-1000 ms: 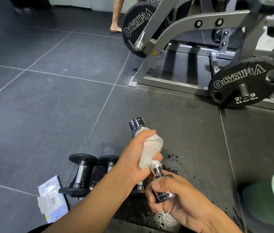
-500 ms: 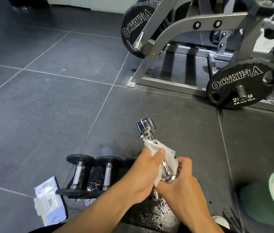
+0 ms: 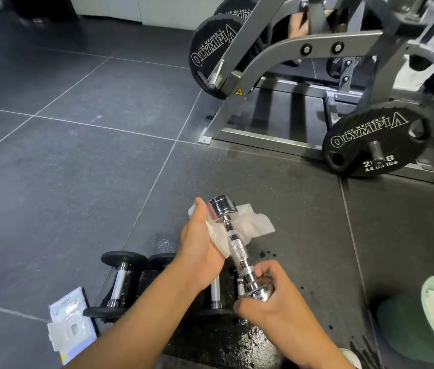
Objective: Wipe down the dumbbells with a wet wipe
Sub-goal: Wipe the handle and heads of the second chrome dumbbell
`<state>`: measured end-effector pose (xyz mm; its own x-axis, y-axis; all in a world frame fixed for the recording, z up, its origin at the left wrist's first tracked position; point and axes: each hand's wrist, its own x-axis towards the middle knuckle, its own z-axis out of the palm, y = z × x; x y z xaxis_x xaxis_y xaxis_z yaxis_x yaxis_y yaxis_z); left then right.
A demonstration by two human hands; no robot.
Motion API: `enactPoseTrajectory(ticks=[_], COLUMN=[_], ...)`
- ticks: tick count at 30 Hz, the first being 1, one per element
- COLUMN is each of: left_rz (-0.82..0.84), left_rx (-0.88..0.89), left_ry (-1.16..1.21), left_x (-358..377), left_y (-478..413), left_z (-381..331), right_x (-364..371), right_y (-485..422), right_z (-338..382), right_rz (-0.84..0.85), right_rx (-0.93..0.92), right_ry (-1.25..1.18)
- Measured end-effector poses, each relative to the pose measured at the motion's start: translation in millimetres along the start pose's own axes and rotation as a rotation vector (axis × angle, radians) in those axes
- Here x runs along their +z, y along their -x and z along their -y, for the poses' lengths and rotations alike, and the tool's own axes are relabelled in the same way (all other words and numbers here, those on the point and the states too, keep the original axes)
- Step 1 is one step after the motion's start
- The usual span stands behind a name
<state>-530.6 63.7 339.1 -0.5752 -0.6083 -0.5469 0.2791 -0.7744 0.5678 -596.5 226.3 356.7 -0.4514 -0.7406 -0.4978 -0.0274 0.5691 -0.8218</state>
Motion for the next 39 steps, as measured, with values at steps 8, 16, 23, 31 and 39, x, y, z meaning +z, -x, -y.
enactPoseTrajectory(ticks=[8, 16, 23, 31, 39], left_rz=[-0.066, 0.241, 0.353, 0.494, 0.091], left_rx=[0.083, 0.600, 1.265, 1.233, 1.090], left_ry=[0.046, -0.677, -1.750, -1.709, -1.524], left_x=[-4, -10, -37, -38, -34], left_y=[-7, 2, 0, 9, -5], left_z=[-19, -28, -8, 0, -12], right_x=[-5, -15, -11, -12, -8], right_y=[5, 4, 6, 8, 10], right_z=[-2, -2, -3, 0, 1], right_rz=[0.594, 0.333, 0.267, 0.208, 0.266], right_rx=[0.061, -0.027, -0.032, -0.025, -0.030], right_ry=[-0.695, -0.333, -0.239, -0.212, -0.188])
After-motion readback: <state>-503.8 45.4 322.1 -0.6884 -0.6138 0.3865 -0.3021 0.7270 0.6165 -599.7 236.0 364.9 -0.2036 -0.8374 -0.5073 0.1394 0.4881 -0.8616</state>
